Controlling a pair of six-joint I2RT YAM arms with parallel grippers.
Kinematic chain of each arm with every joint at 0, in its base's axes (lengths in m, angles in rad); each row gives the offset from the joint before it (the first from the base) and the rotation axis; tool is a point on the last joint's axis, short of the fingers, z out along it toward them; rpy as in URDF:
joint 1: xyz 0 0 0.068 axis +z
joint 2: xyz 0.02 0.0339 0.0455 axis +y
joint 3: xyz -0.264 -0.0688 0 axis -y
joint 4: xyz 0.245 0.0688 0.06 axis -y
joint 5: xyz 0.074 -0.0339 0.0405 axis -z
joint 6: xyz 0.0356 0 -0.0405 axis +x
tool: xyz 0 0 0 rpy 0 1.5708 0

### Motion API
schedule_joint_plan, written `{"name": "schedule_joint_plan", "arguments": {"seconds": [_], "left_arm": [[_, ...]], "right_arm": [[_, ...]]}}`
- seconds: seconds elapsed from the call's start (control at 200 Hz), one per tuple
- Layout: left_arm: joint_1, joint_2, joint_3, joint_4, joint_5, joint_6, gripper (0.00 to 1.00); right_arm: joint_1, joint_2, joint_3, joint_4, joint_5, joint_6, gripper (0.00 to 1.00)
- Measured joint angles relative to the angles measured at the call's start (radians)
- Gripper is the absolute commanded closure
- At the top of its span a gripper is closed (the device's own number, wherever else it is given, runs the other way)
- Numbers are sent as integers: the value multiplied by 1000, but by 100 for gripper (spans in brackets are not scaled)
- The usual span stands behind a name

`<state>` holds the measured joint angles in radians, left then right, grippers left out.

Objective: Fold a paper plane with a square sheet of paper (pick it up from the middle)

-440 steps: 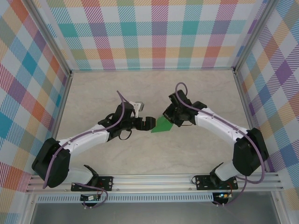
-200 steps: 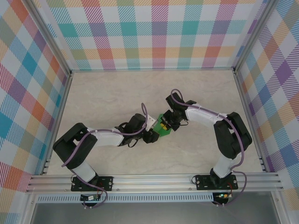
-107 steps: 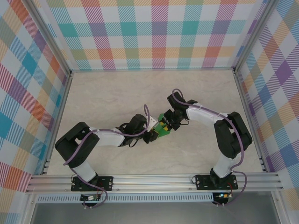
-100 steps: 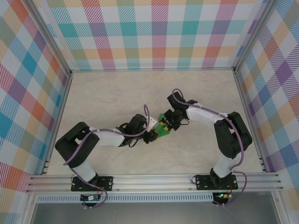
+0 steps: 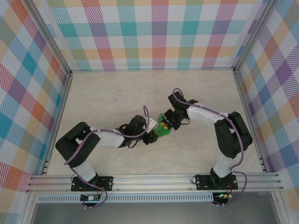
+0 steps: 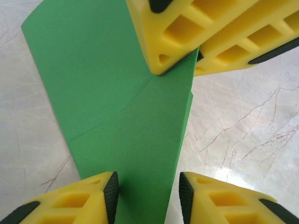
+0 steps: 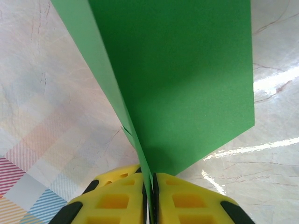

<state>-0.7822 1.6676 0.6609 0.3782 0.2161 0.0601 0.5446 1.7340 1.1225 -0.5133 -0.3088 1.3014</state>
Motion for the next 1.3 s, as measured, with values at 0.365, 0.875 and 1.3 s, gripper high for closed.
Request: {"name": "schedule_joint_plan", "arguments": {"seconds": [0.365,0.875,1.3], "left_arm": [[0,17,0,17,17,-19,78],[0,26,47,-38,122,-234,89],[52,48,60,-56,259,-512,90]], "right_arm": [[-16,-1,0,14,-22,-24,57],[-57,-253,-200,154,8,-261,30],[-57,-224,-349,414,-107,-414,46]]}}
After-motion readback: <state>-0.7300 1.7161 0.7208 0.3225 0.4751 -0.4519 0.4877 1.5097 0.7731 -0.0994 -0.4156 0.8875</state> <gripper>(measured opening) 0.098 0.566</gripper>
